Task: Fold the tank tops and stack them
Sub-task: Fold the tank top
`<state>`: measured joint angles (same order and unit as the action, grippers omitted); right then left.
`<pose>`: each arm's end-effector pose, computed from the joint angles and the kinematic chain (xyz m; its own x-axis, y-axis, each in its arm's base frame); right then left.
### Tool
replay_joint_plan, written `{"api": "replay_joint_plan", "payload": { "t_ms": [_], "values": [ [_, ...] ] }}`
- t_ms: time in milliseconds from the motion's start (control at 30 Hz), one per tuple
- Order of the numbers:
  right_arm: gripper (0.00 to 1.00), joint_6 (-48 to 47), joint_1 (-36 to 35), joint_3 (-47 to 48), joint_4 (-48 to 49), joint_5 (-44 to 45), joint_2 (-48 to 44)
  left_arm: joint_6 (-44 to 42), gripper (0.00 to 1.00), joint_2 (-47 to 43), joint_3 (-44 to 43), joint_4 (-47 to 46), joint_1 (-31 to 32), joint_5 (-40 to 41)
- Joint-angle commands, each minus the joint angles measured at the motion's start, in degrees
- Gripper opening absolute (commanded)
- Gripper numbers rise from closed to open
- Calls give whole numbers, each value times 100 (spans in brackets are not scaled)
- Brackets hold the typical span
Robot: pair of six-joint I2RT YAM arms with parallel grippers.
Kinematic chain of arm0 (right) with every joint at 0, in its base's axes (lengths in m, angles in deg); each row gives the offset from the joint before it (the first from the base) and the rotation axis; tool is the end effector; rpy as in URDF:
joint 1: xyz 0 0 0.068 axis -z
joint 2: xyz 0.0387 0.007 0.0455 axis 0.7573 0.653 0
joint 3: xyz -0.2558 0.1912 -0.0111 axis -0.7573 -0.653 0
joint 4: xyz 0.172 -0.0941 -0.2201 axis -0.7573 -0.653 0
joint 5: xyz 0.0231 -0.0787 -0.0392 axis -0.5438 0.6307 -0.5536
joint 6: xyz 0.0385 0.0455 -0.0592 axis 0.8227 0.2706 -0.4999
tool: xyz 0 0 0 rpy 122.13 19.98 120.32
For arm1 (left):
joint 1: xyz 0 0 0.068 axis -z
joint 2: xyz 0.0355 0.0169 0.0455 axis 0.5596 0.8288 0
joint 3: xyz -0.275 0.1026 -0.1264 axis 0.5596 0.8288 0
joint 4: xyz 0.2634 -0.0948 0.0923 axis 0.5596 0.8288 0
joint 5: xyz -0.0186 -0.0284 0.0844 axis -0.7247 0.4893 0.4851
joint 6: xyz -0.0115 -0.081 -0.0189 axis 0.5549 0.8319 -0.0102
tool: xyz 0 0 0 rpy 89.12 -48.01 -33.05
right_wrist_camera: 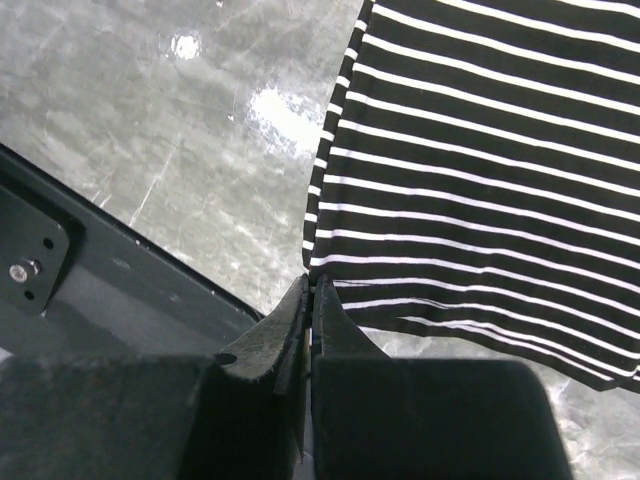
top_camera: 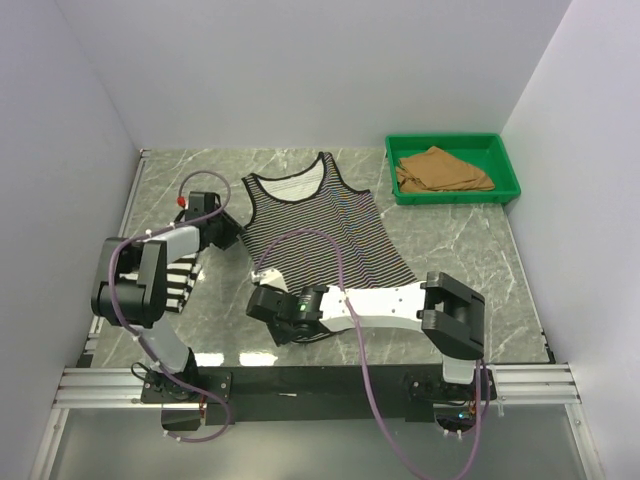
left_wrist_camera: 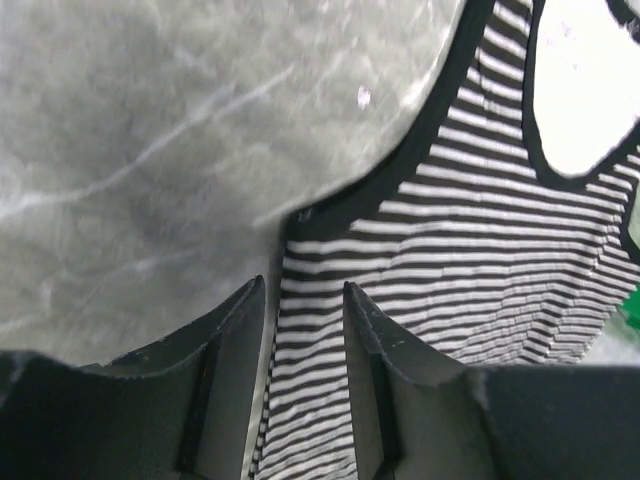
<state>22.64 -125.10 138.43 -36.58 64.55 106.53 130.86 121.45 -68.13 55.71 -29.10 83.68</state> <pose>0.1218 0.4240 0.1979 -0.7509 -0.4485 -0.4848 -0.5842 0.7934 0.1708 0.3935 -0.0413 0.1509 -0.5593 -0.7580 -0.3354 -0.5090 0.6335 -0.5828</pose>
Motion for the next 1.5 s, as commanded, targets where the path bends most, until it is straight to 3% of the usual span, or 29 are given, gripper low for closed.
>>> {"api": "replay_joint_plan", "payload": {
  "t_ms": [0,400,633,1067,1467],
  "values": [
    [0,50,55,-67,145,-28,-499,-91,42,140,-302,-161,87,502],
    [0,103,108,-278,180,-2,-816,-197,26,685,-794,419,386,960],
    [0,77,99,-279,251,-273,-825,-100,1,344,-997,954,369,1793],
    [0,-125,-50,1005,567,-1540,64,-21,1,35,-1804,1931,69,2358],
    [0,481,916,-1303,1761,-1865,-1315,-109,1,896,-3043,2256,877,2235]
  ]
}}
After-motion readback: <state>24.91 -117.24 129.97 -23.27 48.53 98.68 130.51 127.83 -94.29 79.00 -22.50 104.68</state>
